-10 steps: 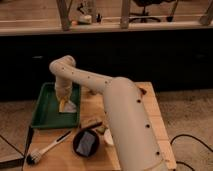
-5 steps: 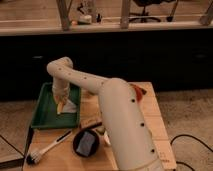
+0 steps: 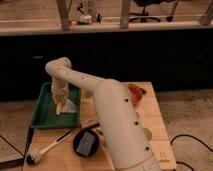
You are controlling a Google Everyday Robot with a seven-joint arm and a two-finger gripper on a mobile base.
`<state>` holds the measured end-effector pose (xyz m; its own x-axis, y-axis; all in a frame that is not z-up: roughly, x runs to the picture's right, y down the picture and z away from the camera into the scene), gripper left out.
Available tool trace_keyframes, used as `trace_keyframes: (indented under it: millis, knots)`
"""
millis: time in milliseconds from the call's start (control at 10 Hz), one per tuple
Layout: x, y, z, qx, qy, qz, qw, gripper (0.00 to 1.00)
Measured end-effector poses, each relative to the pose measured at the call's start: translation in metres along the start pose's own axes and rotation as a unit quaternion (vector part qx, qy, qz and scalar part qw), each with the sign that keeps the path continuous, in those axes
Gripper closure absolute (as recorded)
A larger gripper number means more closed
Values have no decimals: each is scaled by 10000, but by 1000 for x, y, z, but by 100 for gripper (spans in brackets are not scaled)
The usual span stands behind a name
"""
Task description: Place banana in tray
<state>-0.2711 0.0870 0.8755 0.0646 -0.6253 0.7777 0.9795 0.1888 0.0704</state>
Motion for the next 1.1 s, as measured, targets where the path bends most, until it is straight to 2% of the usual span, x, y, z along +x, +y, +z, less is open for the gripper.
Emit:
trace_keyframes:
  millis: [200, 300, 1100]
  knots:
    - [-1, 0, 1, -45, -29, -4, 10000, 23]
    - [-2, 0, 2, -55, -36, -5, 10000, 20]
    - [-5, 3, 6, -58, -60, 41, 10000, 20]
